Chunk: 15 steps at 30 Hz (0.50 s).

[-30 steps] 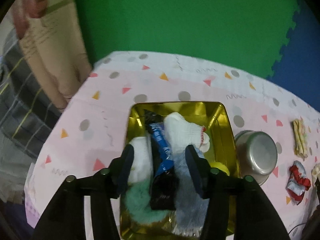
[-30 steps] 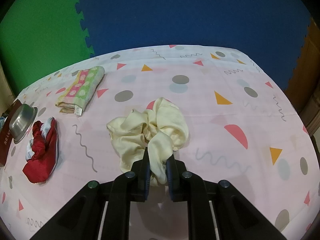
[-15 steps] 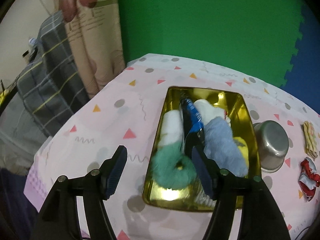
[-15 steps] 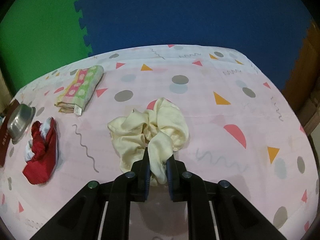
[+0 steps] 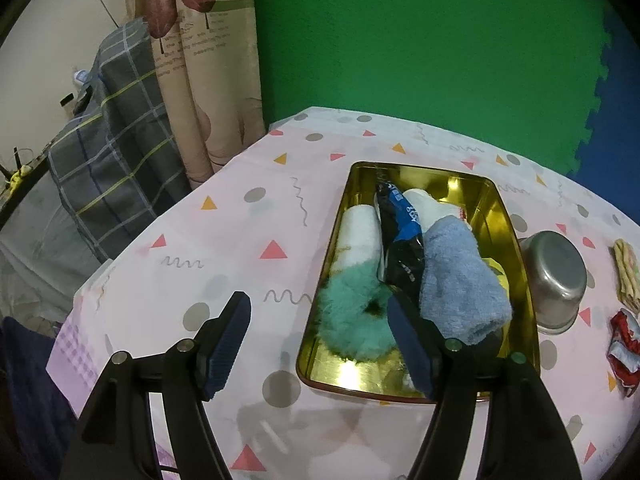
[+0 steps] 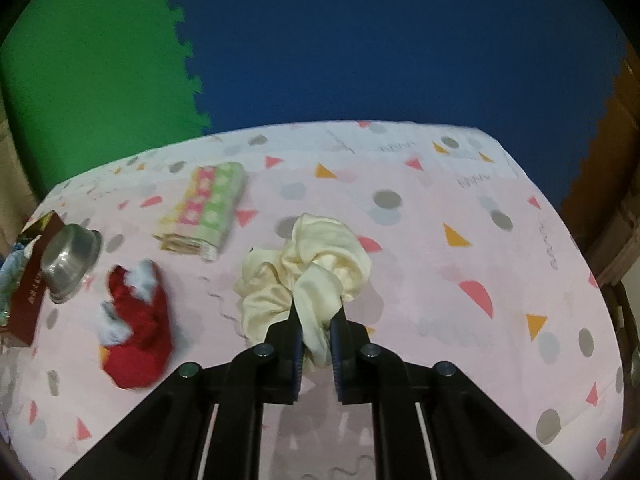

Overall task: Organize soft objects
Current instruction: 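Carry the cream scrunchie into the gold tray and open the right gripper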

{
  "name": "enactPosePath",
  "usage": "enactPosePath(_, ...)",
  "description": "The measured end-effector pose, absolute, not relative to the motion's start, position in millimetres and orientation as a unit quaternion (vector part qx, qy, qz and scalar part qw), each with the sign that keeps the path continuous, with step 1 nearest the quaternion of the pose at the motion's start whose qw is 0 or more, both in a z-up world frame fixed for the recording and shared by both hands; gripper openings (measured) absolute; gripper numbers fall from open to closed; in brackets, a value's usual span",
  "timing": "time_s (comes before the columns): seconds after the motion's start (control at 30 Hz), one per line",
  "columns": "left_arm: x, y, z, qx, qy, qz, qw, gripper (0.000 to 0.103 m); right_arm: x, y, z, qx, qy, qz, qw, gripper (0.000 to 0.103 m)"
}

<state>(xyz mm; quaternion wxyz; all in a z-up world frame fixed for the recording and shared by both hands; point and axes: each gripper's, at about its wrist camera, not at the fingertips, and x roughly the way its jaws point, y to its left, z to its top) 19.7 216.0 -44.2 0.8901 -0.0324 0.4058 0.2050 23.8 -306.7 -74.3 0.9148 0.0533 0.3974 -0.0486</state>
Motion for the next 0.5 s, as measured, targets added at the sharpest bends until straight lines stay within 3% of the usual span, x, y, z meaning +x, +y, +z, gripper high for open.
enactPosePath(0.5, 13, 249, -47, -0.067, 0.406, 0.243, 0.878, 0.070, 48, -159, -15, 0.025, 0.364, 0.108, 0.925, 0.011)
